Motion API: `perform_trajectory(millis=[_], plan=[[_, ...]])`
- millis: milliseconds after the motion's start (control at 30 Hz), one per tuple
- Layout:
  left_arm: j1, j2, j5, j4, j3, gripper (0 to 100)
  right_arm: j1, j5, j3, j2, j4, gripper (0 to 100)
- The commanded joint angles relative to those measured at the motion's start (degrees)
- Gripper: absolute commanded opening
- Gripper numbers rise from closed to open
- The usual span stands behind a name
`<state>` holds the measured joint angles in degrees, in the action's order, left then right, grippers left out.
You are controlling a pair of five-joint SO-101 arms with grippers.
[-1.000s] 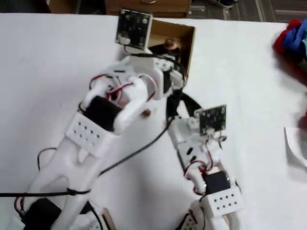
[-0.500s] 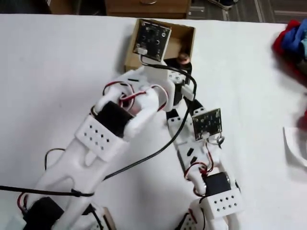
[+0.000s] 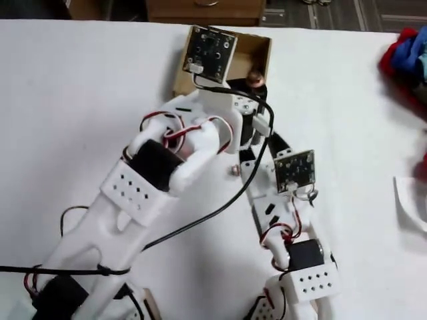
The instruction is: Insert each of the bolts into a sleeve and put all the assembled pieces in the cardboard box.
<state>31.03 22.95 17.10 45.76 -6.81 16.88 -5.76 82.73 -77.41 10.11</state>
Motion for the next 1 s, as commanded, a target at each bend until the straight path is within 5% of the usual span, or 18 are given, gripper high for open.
perform_trajectory(millis=[0, 167, 967], plan=[[0.09, 0.97, 0.18, 0.09, 3.91, 3, -0.92, 0.18, -0.35, -1.19, -1.27, 2.3], [0.26, 0.53, -5.19, -0.18, 2.95, 3, -0.92, 0.18, 0.44, -1.54, -1.54, 2.3], [1.67, 0.35, -5.19, -2.37, -3.30, 3, -0.57, 0.18, 0.35, -1.54, -1.63, 2.3]])
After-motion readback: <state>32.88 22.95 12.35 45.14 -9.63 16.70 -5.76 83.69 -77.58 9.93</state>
